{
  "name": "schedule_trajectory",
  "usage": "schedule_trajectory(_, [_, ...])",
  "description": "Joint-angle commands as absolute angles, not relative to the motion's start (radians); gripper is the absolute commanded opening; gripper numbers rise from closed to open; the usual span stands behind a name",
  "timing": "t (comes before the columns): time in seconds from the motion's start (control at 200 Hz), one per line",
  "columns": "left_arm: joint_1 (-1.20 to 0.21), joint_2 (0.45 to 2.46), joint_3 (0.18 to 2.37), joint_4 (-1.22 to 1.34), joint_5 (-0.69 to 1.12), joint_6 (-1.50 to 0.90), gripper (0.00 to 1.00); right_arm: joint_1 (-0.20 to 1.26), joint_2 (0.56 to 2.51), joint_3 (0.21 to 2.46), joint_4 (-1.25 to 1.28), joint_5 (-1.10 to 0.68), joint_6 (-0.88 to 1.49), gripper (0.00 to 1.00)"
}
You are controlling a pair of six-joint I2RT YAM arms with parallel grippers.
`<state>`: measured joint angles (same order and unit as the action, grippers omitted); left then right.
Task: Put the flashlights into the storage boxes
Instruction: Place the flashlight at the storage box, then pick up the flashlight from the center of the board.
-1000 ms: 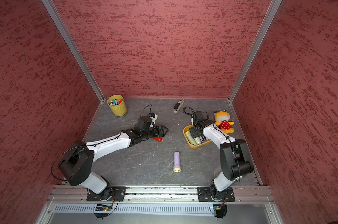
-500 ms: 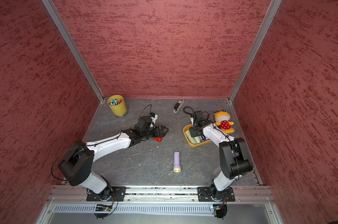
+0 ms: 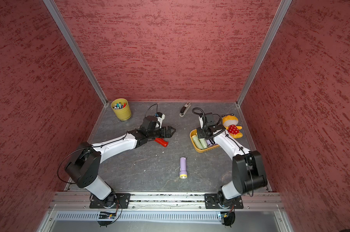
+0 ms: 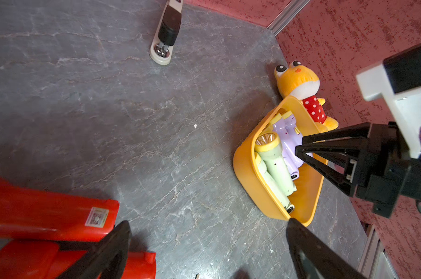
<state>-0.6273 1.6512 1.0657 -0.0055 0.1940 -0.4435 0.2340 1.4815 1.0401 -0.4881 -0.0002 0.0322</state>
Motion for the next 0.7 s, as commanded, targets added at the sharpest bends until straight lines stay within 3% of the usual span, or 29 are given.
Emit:
schedule_trajectory(0.0, [-0.624, 1.675, 1.104, -0.023, 0.225, -0.421, 0.99, 0.235, 1.424, 1.029, -0.442, -0.046, 0.101, 0.40])
schedule_trajectory(0.496, [-0.547, 1.630, 1.096, -0.082, 0.236, -0.428, 0.99, 0.435, 1.448, 1.171, -0.433, -0.004, 0.146, 0.48])
schedule_trajectory(0.691, [-0.480, 1.518, 1.010, -0.149, 0.186, -0.426, 0.99, 0.545, 1.600, 1.264, -0.396, -0.011, 0.145, 0.50])
